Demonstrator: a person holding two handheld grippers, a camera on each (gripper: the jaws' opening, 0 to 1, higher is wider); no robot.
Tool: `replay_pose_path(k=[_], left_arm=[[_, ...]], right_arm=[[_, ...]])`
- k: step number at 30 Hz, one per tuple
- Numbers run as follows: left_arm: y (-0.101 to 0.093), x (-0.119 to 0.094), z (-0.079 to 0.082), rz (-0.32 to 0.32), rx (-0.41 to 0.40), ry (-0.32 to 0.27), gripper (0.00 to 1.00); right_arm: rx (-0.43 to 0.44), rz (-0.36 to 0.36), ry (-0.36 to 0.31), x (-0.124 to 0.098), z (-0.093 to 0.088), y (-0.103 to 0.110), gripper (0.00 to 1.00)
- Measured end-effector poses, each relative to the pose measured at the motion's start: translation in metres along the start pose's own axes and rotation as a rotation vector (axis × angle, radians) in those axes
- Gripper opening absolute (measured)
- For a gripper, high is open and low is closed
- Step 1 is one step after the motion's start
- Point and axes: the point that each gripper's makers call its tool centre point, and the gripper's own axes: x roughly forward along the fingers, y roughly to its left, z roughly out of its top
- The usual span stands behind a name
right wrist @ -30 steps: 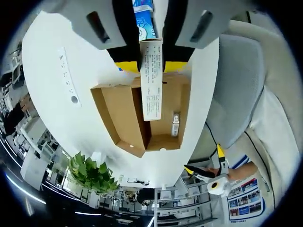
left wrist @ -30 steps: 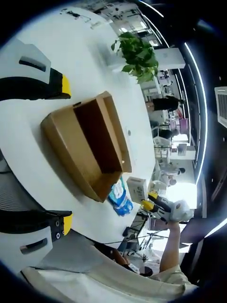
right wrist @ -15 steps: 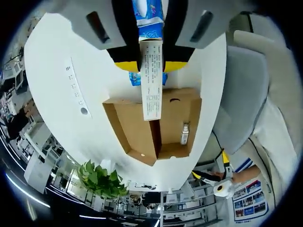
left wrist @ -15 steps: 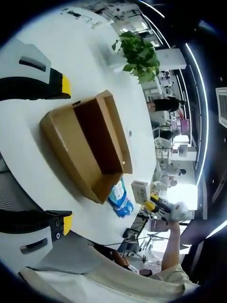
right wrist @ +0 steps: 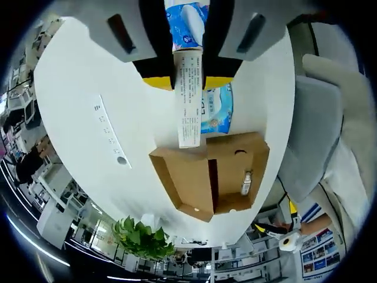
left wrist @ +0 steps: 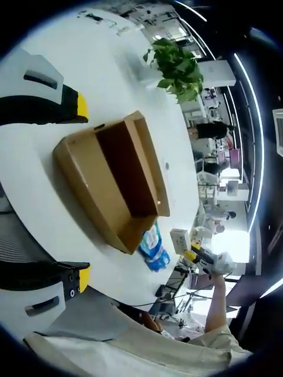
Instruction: Operate the shoe box by opening the lid, removing the specified soft item, and placing it in the target area until the item is outside and the box remains undamaged.
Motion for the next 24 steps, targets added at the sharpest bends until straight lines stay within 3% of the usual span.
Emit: replay_pose_path(k=[24], left_arm=[[0.006, 0.006, 0.001, 0.008, -0.008, 0.027, 1.0]], right_arm=[[-0.033, -0.014, 0.141, 0.018, -0.081, -0.045, 0.15]])
